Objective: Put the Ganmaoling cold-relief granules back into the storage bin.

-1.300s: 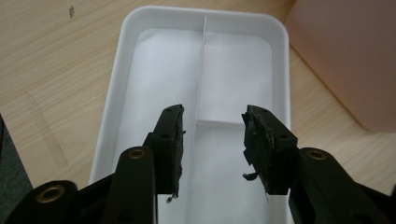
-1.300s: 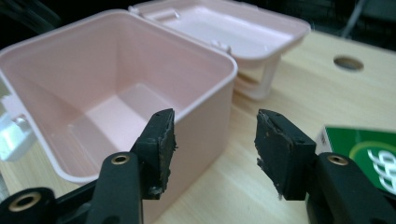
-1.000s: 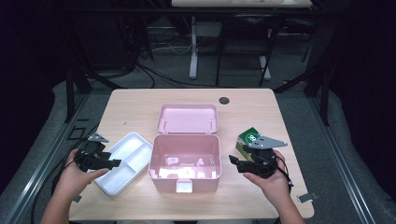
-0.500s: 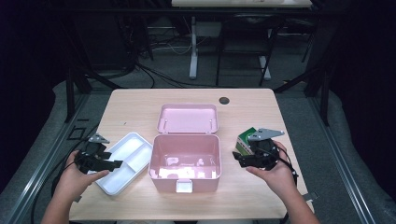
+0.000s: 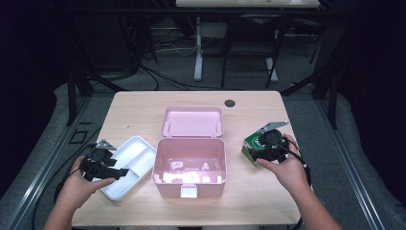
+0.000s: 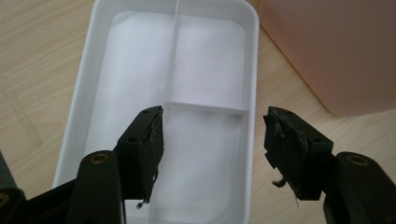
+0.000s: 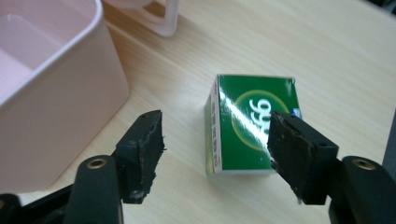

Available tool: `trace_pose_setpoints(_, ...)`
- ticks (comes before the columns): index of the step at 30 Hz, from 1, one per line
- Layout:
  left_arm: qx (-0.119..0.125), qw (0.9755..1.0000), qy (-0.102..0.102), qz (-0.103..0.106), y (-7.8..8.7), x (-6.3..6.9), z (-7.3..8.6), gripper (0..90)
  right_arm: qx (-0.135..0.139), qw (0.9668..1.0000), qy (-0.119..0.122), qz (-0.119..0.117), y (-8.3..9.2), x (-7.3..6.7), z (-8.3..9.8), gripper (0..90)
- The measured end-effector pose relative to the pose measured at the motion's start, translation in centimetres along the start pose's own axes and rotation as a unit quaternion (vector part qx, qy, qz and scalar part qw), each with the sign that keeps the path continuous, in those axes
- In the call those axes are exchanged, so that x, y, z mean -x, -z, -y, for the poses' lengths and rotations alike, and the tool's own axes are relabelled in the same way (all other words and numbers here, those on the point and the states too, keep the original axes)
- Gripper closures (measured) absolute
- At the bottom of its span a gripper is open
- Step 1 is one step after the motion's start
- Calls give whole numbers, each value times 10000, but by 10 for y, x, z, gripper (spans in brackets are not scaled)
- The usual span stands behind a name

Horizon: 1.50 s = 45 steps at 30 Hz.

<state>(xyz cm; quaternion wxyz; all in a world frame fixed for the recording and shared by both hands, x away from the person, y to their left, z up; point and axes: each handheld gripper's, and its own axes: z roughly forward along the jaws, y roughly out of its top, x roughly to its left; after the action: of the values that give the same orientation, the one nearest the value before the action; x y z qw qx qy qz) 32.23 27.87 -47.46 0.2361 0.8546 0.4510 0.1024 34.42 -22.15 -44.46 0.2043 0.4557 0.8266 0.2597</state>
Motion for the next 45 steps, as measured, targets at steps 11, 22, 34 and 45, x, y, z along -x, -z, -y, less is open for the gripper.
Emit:
trace_pose_setpoints(11,-209,9998,-70,-34,-4,3,-1,336,-686,9973,223,-128,-15,12,-21,253)
trace_pose_setpoints(22,-166,9998,-84,11,-1,3,-1,331,-1387,9899,249,-163,-30,28,-39,144)
trace_pose_setpoints(34,-220,9997,-67,86,-3,1,1,344,-1967,9802,131,-178,-52,45,-47,140)
trace_pose_setpoints(45,-247,9996,-116,98,-4,1,1,344,-2388,9707,-100,-249,-72,49,-49,99)
